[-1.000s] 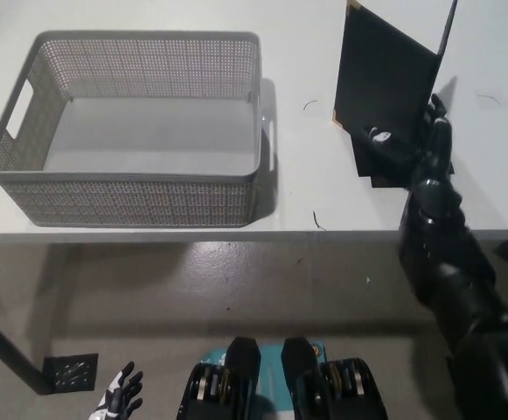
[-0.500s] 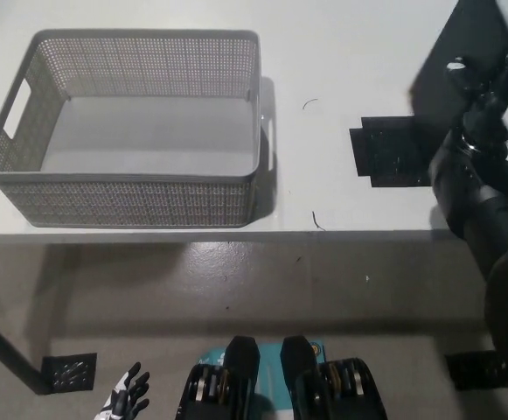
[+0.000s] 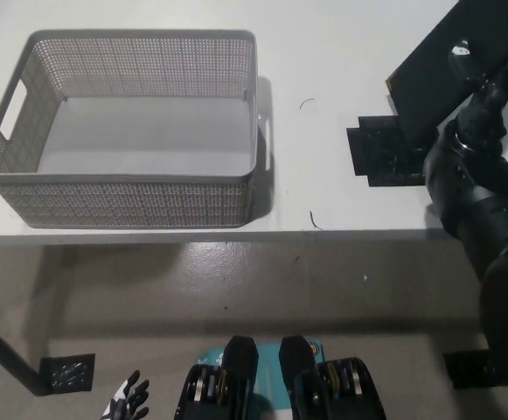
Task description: A notebook is kept standing on the table on the right hand side and a container is kept on the left hand side and the robot uses its right hand to grab the notebook and places it in the container
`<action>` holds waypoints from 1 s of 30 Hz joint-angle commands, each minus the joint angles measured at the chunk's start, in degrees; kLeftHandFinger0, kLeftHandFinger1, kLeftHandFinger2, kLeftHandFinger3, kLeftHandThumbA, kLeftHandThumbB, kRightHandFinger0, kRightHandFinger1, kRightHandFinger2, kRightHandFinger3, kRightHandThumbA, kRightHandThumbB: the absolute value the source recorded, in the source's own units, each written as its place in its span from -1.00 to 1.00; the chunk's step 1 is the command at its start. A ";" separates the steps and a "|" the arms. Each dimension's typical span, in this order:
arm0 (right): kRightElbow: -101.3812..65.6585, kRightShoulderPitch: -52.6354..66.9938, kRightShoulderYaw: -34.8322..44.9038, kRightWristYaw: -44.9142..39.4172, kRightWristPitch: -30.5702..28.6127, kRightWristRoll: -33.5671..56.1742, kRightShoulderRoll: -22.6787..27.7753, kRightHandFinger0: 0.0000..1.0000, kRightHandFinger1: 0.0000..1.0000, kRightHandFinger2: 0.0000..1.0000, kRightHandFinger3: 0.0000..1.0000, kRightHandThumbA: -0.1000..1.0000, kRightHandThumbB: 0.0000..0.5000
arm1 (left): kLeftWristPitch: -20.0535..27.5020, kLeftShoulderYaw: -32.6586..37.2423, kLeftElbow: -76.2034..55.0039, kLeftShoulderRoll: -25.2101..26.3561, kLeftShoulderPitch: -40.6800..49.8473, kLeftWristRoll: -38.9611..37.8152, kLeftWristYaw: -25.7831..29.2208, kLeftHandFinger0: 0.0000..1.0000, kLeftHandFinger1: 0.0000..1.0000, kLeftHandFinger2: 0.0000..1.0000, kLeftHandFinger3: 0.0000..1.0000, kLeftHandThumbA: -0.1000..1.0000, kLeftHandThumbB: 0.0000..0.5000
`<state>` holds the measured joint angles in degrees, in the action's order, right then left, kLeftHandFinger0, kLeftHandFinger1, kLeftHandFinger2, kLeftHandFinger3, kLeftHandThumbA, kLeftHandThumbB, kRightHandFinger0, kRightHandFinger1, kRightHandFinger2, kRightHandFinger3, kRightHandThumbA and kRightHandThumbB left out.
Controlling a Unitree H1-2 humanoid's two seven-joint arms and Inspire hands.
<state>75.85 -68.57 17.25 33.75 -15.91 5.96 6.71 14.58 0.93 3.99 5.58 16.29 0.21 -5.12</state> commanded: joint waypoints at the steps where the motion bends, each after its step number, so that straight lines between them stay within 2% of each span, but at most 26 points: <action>1: -7.77 -4.28 2.59 -3.74 -7.06 5.05 -1.50 -1.00 -0.86 0.06 0.34 -1.00 -0.68 | 1.90 0.40 -1.11 0.68 0.72 -0.09 -0.72 1.00 1.00 1.00 1.00 1.00 -0.60; 3: -12.57 -3.73 3.17 -5.47 -7.62 6.29 -3.02 -1.00 -0.79 0.18 0.44 -1.00 -0.70 | 1.84 0.48 -1.07 0.67 1.15 -0.18 -0.79 1.00 1.00 1.00 1.00 1.00 -0.60; 4: -16.63 -3.46 3.17 -5.89 -6.76 6.81 -4.14 -1.00 -0.70 0.29 0.47 -1.00 -0.64 | 1.51 0.51 -1.15 0.71 1.17 -0.13 -0.81 1.00 1.00 1.00 1.00 1.00 -0.58; 6: -22.92 -2.83 2.74 -6.04 -4.25 7.02 -5.69 -1.00 -0.45 0.40 0.54 -1.00 -0.65 | 1.38 0.53 -1.30 0.71 1.21 -0.18 -0.86 1.00 1.00 1.00 1.00 1.00 -0.57; 8: -29.77 -2.04 1.18 -5.86 -1.60 6.02 -7.18 -1.00 -0.50 0.38 0.54 -1.00 -0.65 | 1.06 0.48 -1.49 0.61 1.28 -0.45 -0.89 1.00 1.00 1.00 1.00 1.00 -0.58; 9: -33.00 -1.73 1.01 -6.90 -0.81 7.07 -8.04 -1.00 -0.49 0.39 0.55 -1.00 -0.71 | 0.99 0.56 -1.61 0.66 1.37 -0.45 -1.00 1.00 1.00 1.00 1.00 1.00 -0.58; 11: -39.94 -1.49 -0.36 -7.48 1.76 7.24 -9.89 -1.00 -0.46 0.48 0.63 -1.00 -0.74 | 1.22 0.71 -1.45 0.99 1.33 0.08 -1.11 1.00 1.00 1.00 1.00 1.00 -0.53; 12: -41.81 -1.51 -0.72 -7.15 2.86 7.07 -10.43 -1.00 -0.45 0.49 0.62 -1.00 -0.68 | 0.89 0.73 -1.55 0.98 1.31 0.07 -1.13 1.00 1.00 1.00 1.00 1.00 -0.50; 15: -49.01 -1.93 -2.25 -6.33 7.30 7.05 -13.09 -1.00 -0.45 0.52 0.63 -1.00 -0.68 | 0.67 0.83 -1.44 0.77 1.25 0.01 -1.11 1.00 1.00 1.00 1.00 1.00 -0.54; 16: -50.75 -2.29 -2.72 -5.76 8.62 6.77 -14.08 -1.00 -0.46 0.51 0.60 -1.00 -0.67 | 0.81 0.92 -1.32 0.79 1.16 0.18 -1.13 1.00 1.00 1.00 1.00 1.00 -0.58; 18: -51.10 -2.51 -4.82 -6.59 7.64 4.50 -15.26 -1.00 -0.50 0.46 0.58 -1.00 -0.75 | 0.77 1.06 -1.33 0.87 0.99 0.48 -1.17 1.00 1.00 1.00 1.00 1.00 -0.60; 21: -50.39 -2.93 -6.24 -5.15 8.69 2.67 -17.30 -1.00 -0.50 0.40 0.54 -1.00 -0.63 | 1.02 1.24 -1.18 0.92 1.07 0.78 -1.21 1.00 1.00 1.00 1.00 1.00 -0.64; 25: -48.13 -3.00 -8.27 -4.43 8.14 1.67 -19.44 -1.00 -0.52 0.34 0.48 -1.00 -0.61 | 0.88 1.71 -0.76 1.13 0.88 0.40 -1.64 1.00 1.00 1.00 1.00 1.00 -0.60; 28: -45.02 -3.52 -9.97 -3.34 8.79 0.34 -21.05 -1.00 -0.65 0.24 0.37 -1.00 -0.62 | 0.88 2.27 -0.90 1.24 0.84 0.27 -1.75 1.00 1.00 1.00 1.00 1.00 -0.63; 30: -41.17 -4.24 -10.79 -3.04 6.95 -0.31 -21.94 -1.00 -0.72 0.18 0.36 -1.00 -0.63 | 0.10 2.67 -1.42 1.48 0.86 0.63 -1.82 1.00 1.00 1.00 1.00 1.00 -0.63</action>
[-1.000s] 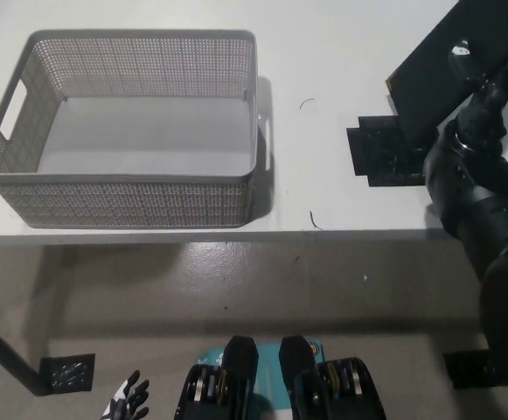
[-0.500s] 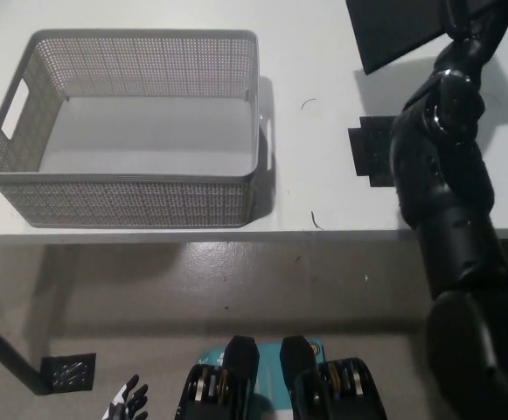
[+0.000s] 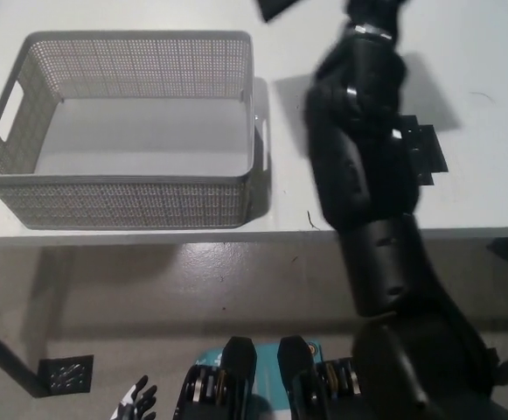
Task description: A notebook is kept standing on the table on the right hand side and a container is kept on the left hand side and the robot uses its right hand to grab the notebook and places it in the container
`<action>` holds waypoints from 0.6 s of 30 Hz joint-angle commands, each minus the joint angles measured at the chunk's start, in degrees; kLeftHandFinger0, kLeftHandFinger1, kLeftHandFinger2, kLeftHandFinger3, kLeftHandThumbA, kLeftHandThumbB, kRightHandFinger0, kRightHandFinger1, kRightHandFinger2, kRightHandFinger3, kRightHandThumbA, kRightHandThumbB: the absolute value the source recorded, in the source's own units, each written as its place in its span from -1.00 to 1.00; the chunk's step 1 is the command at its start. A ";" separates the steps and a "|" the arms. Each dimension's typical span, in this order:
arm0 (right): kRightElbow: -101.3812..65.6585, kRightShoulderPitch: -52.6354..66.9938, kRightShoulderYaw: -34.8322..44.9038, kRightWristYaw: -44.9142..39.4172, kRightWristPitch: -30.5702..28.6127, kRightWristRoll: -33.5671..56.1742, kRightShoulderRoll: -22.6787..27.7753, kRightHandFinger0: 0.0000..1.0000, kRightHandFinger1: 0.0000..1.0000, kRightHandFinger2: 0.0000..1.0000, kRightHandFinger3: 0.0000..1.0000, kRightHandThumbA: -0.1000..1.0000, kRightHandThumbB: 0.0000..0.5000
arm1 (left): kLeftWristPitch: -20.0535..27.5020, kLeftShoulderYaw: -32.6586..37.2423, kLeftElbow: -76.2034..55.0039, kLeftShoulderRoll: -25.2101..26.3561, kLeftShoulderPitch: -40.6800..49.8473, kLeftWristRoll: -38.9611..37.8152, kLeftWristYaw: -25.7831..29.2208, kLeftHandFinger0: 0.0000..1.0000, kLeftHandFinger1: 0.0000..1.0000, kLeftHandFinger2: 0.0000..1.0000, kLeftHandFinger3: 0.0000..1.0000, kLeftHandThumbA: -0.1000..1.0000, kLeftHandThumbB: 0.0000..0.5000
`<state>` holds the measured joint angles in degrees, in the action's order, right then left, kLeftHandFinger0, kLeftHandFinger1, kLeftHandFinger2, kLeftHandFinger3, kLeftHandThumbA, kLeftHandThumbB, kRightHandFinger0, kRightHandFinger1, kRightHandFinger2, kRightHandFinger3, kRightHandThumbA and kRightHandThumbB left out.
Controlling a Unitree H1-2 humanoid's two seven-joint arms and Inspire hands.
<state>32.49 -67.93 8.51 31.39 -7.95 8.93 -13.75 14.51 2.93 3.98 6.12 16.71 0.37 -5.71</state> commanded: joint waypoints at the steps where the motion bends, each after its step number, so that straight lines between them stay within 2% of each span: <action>1: 2.85 -4.99 -2.21 -0.56 -1.28 -3.43 -1.43 -1.00 -0.74 0.16 0.35 -1.00 -0.62 | -0.07 0.85 -1.44 0.97 0.30 0.60 -1.25 1.00 1.00 1.00 1.00 1.00 -0.63; 3: 7.00 -6.05 -3.05 0.49 -2.09 -4.69 -2.19 -1.00 -0.81 0.13 0.42 -1.00 -0.64 | -1.06 1.12 -1.86 1.18 0.15 0.81 -1.32 1.00 1.00 1.00 1.00 1.00 -0.61; 7: 14.66 -6.97 -6.04 2.91 -3.96 -9.23 -2.18 -1.00 -0.84 0.10 0.42 -1.00 -0.67 | -0.68 1.88 -1.42 0.70 -0.02 0.86 -1.40 1.00 1.00 1.00 1.00 1.00 -0.61; 8: 17.83 -7.50 -6.68 4.19 -4.27 -10.02 -2.60 -1.00 -0.92 0.03 0.43 -1.00 -0.64 | -0.64 2.07 -1.61 0.89 0.14 1.33 -1.41 1.00 1.00 1.00 1.00 1.00 -0.60; 9: 20.55 -7.87 -7.43 5.22 -4.91 -10.85 -2.93 -1.00 -0.99 -0.06 0.37 -1.00 -0.62 | -0.55 2.29 -1.68 1.07 0.23 1.37 -1.63 1.00 1.00 1.00 1.00 1.00 -0.57; 12: 27.08 -8.78 -9.01 6.63 -6.41 -11.75 -3.51 -1.00 -1.00 -0.15 0.29 -1.00 -0.63 | -0.66 2.40 -1.63 0.88 0.02 1.42 -1.32 1.00 1.00 1.00 1.00 1.00 -0.42; 14: 30.12 -9.34 -9.69 7.32 -7.24 -12.08 -3.44 -1.00 -1.00 -0.13 0.32 -1.00 -0.63 | -0.15 2.42 -1.17 0.82 -0.36 1.81 -0.96 1.00 1.00 1.00 1.00 1.00 -0.35; 15: 33.28 -9.84 -9.93 7.43 -8.11 -11.90 -3.55 -1.00 -0.99 -0.03 0.41 -1.00 -0.61 | -0.26 2.53 -1.33 0.90 -0.34 2.37 -0.74 1.00 1.00 1.00 1.00 1.00 -0.27; 18: 37.60 -10.60 -10.45 7.23 -8.40 -11.95 -3.41 -1.00 -0.97 0.05 0.42 -1.00 -0.63 | 0.49 2.91 -1.04 1.00 -0.45 3.32 -0.53 1.00 1.00 1.00 1.00 1.00 -0.30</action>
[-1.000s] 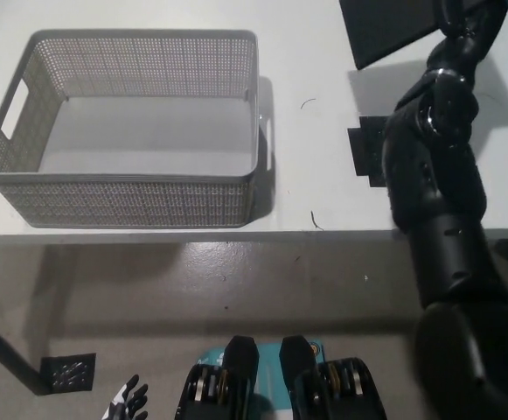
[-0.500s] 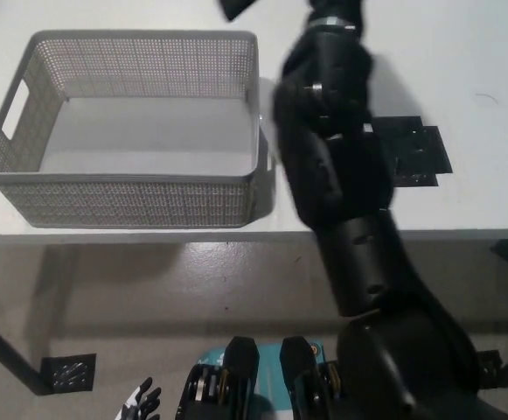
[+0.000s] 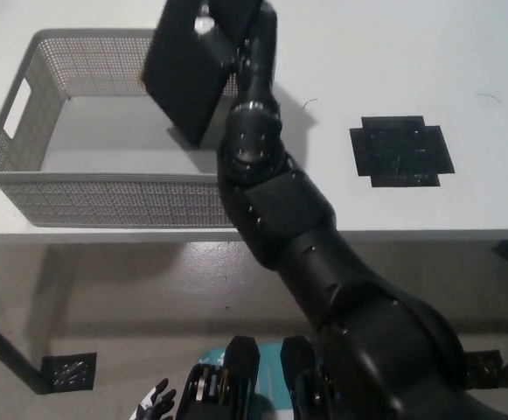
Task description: A notebook is kept standing on the table on the right hand side and a container is kept on the left hand side and the robot uses its right hand to grab the notebook and places it in the container
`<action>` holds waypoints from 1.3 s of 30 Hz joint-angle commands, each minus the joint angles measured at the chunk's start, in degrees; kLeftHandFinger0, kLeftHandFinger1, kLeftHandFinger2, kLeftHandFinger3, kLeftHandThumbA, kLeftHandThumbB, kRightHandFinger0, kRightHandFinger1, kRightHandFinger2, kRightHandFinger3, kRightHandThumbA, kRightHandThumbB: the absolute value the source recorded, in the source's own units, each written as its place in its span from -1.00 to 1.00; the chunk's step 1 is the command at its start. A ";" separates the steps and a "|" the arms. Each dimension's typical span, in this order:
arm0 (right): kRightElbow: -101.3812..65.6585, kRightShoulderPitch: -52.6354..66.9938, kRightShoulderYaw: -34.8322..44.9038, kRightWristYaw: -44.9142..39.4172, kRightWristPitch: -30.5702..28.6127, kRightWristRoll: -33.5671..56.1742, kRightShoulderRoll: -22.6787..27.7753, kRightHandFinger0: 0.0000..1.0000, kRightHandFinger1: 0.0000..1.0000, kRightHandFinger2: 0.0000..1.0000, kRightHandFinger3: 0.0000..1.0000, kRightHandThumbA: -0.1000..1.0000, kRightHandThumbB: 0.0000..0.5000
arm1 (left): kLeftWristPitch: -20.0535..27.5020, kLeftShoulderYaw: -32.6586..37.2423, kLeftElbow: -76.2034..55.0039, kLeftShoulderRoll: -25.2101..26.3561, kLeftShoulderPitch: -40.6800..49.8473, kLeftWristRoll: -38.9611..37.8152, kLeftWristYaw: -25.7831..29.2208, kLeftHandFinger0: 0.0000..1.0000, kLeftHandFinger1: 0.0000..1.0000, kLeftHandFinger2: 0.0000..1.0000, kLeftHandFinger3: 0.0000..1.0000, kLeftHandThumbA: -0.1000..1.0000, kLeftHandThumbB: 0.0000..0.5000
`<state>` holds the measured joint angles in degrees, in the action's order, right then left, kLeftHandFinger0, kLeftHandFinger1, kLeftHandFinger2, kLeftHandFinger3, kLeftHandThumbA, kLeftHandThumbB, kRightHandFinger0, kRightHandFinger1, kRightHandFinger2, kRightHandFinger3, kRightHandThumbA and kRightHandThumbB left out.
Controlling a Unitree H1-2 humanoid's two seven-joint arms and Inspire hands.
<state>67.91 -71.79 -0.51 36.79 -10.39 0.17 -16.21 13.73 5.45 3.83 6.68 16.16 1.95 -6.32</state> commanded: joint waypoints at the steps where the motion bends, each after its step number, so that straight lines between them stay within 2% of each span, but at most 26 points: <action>1: 3.84 -6.86 -2.33 2.16 -6.32 -4.00 -0.87 -1.00 -0.98 0.05 0.41 -1.00 -0.67 | 1.11 0.44 -1.24 0.45 0.27 1.54 -0.05 1.00 1.00 1.00 1.00 1.00 -0.26; 5: 7.03 -7.23 -7.08 4.15 -6.61 -8.24 0.35 -1.00 -0.98 0.07 0.37 -1.00 -0.63 | 0.73 0.84 -1.63 0.62 -0.02 1.53 -0.46 1.00 1.00 1.00 1.00 1.00 -0.34; 7: 7.71 -7.48 -9.76 4.00 -7.17 -10.11 0.87 -1.00 -0.99 0.09 0.34 -1.00 -0.74 | 0.81 1.26 -1.74 0.96 -0.48 1.46 -0.99 1.00 1.00 1.00 1.00 1.00 -0.28; 9: 7.94 -7.83 -12.03 4.45 -7.14 -11.57 1.27 -1.00 -0.97 0.10 0.23 -1.00 -0.76 | 0.16 1.45 -2.27 0.91 -0.56 1.72 -0.95 1.00 1.00 1.00 1.00 1.00 -0.30; 10: 7.97 -8.12 -13.32 4.48 -7.16 -12.51 1.50 -1.00 -0.99 0.07 0.15 -1.00 -0.80 | 0.84 1.56 -2.16 0.93 -0.82 1.98 -0.90 1.00 1.00 1.00 1.00 1.00 -0.38; 11: 7.82 -8.26 -15.03 5.22 -7.82 -13.81 1.78 -1.00 -0.84 0.25 0.25 -1.00 -0.56 | 0.80 1.70 -1.99 1.12 -1.12 2.14 -1.04 1.00 1.00 1.00 1.00 1.00 -0.36; 12: 7.87 -8.27 -15.34 5.33 -7.86 -13.62 1.82 -1.00 -0.84 0.25 0.25 -1.00 -0.56 | 0.79 1.73 -1.99 1.13 -1.13 2.15 -1.03 1.00 1.00 1.00 1.00 1.00 -0.36; 13: 7.13 -8.24 -16.86 1.17 -8.47 -14.28 2.35 -0.13 0.38 1.00 1.00 -0.28 0.36 | 0.70 1.83 -1.87 1.27 -1.25 1.75 -1.37 1.00 1.00 1.00 1.00 1.00 -0.31; 14: 6.68 -8.14 -17.33 -1.55 -9.15 -14.08 2.71 0.46 0.93 1.00 1.00 0.03 0.47 | 0.72 1.89 -1.74 1.33 -1.37 1.66 -1.46 1.00 1.00 1.00 1.00 1.00 -0.29; 15: 6.19 -8.27 -18.23 -4.99 -9.25 -14.03 3.31 1.00 1.00 1.00 1.00 0.35 0.76 | 0.81 1.97 -1.39 1.31 -1.72 1.44 -1.57 1.00 1.00 1.00 1.00 1.00 -0.28; 17: 5.30 -8.52 -20.00 -7.06 -7.70 -15.30 4.08 1.00 1.00 1.00 1.00 0.56 0.97 | 0.32 2.13 -1.30 1.39 -2.00 0.74 -2.11 1.00 1.00 1.00 1.00 1.00 -0.26; 19: 4.15 -8.67 -21.18 -7.89 -7.59 -16.08 4.68 1.00 1.00 1.00 1.00 0.78 1.00 | 0.49 2.30 -1.24 1.41 -2.27 1.23 -2.06 1.00 1.00 1.00 1.00 1.00 -0.18; 23: 2.45 -8.78 -21.54 -7.45 -5.68 -16.60 5.25 1.00 1.00 1.00 1.00 0.99 1.00 | 1.28 2.41 -0.83 1.55 -2.77 1.02 -2.23 1.00 1.00 1.00 1.00 1.00 -0.26; 28: 0.73 -8.03 -20.32 -9.26 -4.97 -16.39 5.72 1.00 1.00 1.00 1.00 1.00 1.00 | 1.47 2.46 -0.70 1.61 -2.93 1.99 -1.73 1.00 1.00 1.00 1.00 1.00 -0.30; 30: 0.32 -7.66 -20.07 -9.65 -5.08 -16.51 6.00 1.00 1.00 1.00 1.00 1.00 1.00 | 1.74 2.44 -0.38 1.64 -2.97 1.96 -1.70 1.00 1.00 1.00 1.00 1.00 -0.20; 34: -0.69 -7.08 -19.22 -10.27 -4.97 -16.31 6.78 1.00 1.00 1.00 1.00 1.00 1.00 | 2.06 2.44 -0.11 1.63 -3.09 2.14 -1.59 1.00 1.00 1.00 1.00 1.00 -0.15; 37: -4.09 -6.54 -17.74 -11.16 -5.28 -15.64 8.36 1.00 1.00 1.00 1.00 1.00 1.00 | 1.48 2.50 -0.79 1.67 -2.86 2.82 -1.35 1.00 1.00 1.00 1.00 1.00 -0.28; 39: -7.28 -6.37 -16.78 -11.66 -5.35 -15.55 9.82 1.00 1.00 1.00 1.00 1.00 0.97 | 1.39 2.56 -0.78 1.77 -2.86 3.20 -1.30 1.00 1.00 1.00 1.00 1.00 -0.29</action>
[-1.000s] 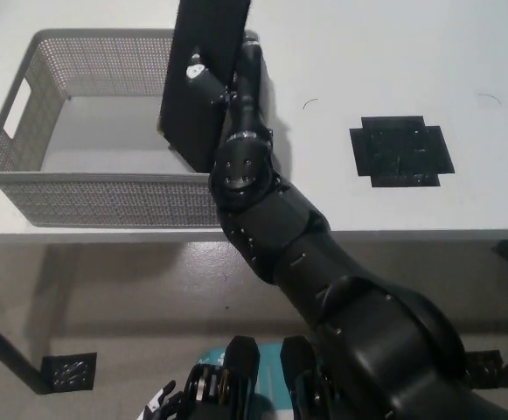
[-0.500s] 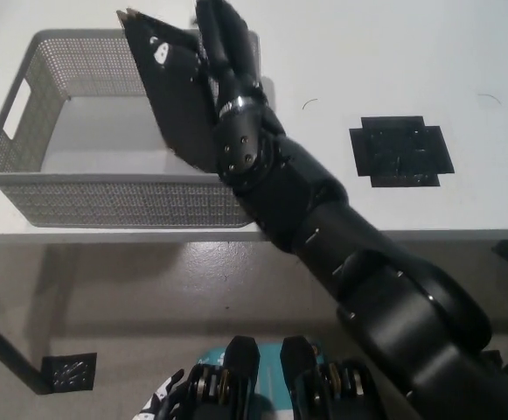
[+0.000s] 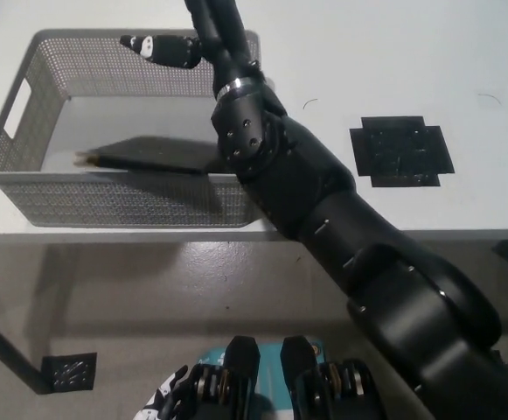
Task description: A notebook is kept standing on the table on the right hand side and a container is kept on the left hand side and the robot uses its right hand to grab the notebook and places it in the container
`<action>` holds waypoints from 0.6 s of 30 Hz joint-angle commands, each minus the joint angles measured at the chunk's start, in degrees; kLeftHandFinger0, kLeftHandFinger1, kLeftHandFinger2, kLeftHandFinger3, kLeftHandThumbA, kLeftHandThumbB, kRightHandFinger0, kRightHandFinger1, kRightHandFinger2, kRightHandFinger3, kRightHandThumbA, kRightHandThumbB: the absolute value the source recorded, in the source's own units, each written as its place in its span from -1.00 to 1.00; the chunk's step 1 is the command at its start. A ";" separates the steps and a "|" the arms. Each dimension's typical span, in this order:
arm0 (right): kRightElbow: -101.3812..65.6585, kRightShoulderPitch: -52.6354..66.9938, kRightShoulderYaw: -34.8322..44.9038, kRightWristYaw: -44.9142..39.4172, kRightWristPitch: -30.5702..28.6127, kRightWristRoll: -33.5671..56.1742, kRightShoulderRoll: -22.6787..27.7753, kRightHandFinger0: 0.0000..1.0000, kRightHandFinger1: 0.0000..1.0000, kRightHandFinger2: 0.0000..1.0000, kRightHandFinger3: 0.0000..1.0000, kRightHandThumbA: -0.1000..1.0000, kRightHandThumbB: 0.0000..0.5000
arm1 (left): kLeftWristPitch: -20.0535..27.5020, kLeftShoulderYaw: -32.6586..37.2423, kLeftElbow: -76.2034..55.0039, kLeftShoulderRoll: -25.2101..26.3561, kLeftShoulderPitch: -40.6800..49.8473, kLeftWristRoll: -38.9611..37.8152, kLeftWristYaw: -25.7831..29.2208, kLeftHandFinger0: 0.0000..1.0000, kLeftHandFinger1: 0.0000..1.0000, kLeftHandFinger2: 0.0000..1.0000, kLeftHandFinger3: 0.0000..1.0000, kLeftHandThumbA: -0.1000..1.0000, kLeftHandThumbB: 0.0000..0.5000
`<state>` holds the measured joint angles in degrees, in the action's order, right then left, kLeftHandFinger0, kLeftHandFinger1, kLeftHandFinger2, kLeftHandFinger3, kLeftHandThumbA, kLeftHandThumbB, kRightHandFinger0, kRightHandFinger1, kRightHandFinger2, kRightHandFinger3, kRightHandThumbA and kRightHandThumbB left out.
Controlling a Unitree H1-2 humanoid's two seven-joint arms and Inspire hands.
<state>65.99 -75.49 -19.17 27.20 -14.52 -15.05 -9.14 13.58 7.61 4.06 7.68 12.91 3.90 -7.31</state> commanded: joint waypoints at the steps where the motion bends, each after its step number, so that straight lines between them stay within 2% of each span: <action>1: -7.10 -2.68 2.44 -2.64 -1.06 -0.09 3.49 1.00 1.00 1.00 1.00 1.00 0.96 | 1.84 0.40 -0.79 0.91 0.16 1.50 -0.29 1.00 1.00 1.00 1.00 1.00 -0.29; 3: -13.00 -2.36 4.05 -3.46 0.84 0.06 5.45 1.00 1.00 1.00 1.00 1.00 1.00 | 1.36 0.31 -0.88 0.83 -0.09 1.61 -0.15 1.00 1.00 1.00 1.00 1.00 -0.21; 6: -26.06 -0.12 6.91 -7.55 4.60 2.08 8.90 1.00 1.00 1.00 1.00 1.00 0.84 | 1.78 0.16 -0.81 0.78 0.16 1.42 -0.12 1.00 1.00 1.00 1.00 1.00 -0.21; 8: -39.22 2.46 8.85 -10.62 9.51 3.06 12.42 1.00 1.00 1.00 1.00 1.00 0.96 | 1.83 0.05 -0.82 0.67 0.44 1.33 0.01 1.00 1.00 1.00 1.00 1.00 -0.22; 9: -46.82 4.01 9.76 -12.17 13.13 3.03 14.33 1.00 1.00 1.00 1.00 1.00 0.98 | 1.97 -0.09 -0.71 0.63 0.39 1.23 0.10 1.00 1.00 1.00 1.00 1.00 -0.24; 11: -57.15 6.37 11.22 -13.34 16.58 2.53 16.91 1.00 1.00 1.00 1.00 1.00 0.95 | 2.26 -0.29 -0.60 0.62 0.40 0.86 0.10 1.00 1.00 1.00 1.00 1.00 -0.24; 13: -65.82 8.56 13.08 -14.80 19.08 4.60 18.92 1.00 1.00 1.00 1.00 1.00 1.00 | 2.13 -0.51 -0.71 0.70 0.49 0.48 0.04 1.00 1.00 1.00 1.00 1.00 -0.25; 15: -77.06 12.31 15.49 -14.92 18.26 6.42 21.61 1.00 1.00 1.00 1.00 1.00 1.00 | 1.79 -0.69 -1.15 0.85 0.60 -0.18 -0.28 1.00 1.00 1.00 1.00 1.00 -0.29; 16: -83.33 14.73 16.93 -15.29 19.11 10.58 22.67 1.00 1.00 1.00 1.00 1.00 1.00 | 1.61 -0.69 -1.25 0.90 0.61 -0.77 -0.65 1.00 1.00 1.00 1.00 1.00 -0.30; 18: -91.80 18.57 18.28 -15.26 20.36 11.32 24.35 1.00 1.00 1.00 1.00 1.00 1.00 | 0.97 -0.90 -1.68 1.06 0.67 -1.14 -0.82 1.00 1.00 1.00 1.00 1.00 -0.35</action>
<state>29.17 -62.64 -12.12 21.99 -8.36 -14.12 2.51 13.32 7.48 4.40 7.72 12.83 4.48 -7.29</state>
